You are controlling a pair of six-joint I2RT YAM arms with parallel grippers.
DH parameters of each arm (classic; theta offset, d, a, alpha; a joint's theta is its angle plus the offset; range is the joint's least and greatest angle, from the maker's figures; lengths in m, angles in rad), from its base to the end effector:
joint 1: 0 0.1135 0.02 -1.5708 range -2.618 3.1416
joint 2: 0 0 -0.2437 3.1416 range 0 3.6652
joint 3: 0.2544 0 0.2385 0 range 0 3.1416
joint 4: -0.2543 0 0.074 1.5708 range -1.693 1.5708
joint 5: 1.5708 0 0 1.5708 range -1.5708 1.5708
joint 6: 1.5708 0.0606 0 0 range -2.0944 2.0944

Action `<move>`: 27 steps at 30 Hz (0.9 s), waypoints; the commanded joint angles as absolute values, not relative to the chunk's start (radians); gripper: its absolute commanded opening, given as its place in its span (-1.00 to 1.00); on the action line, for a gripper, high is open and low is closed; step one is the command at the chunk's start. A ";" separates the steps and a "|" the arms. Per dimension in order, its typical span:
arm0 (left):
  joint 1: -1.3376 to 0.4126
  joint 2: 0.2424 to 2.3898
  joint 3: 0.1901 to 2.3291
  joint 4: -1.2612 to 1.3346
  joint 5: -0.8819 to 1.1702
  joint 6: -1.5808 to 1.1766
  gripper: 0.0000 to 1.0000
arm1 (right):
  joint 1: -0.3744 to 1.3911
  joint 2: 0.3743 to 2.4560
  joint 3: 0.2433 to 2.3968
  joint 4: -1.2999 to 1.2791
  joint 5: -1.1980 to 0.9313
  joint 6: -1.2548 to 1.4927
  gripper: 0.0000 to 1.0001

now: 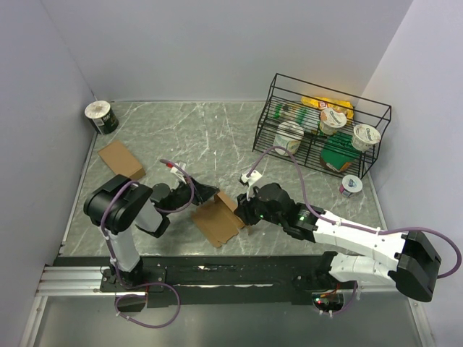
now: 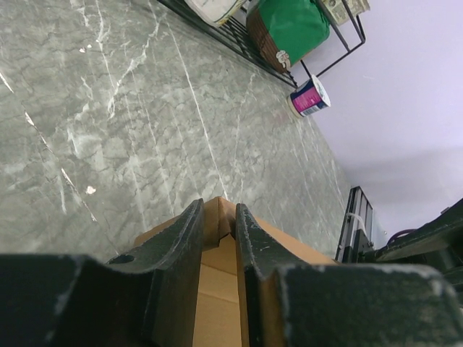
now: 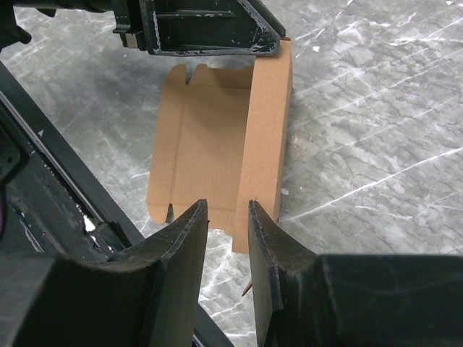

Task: Fold the paper box

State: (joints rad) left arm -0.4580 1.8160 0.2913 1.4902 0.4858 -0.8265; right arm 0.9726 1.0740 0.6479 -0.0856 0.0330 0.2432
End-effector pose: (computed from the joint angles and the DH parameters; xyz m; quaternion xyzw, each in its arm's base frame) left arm 0.2362 -0.1480 0.1177 0.0364 0.7169 -0.5425 0.4364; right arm 0.1459 0.2106 0.2211 -0.3000 0.8091 0.2768 0.4228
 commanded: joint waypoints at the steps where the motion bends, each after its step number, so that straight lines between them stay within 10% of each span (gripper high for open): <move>1: -0.472 1.897 0.242 1.428 0.469 -0.831 -0.78 | 0.966 1.071 0.644 -0.057 0.043 0.262 -0.28; 27: -0.505 2.005 0.167 1.592 0.373 -0.940 -0.94 | 0.971 1.012 0.614 -0.075 0.077 0.275 -0.25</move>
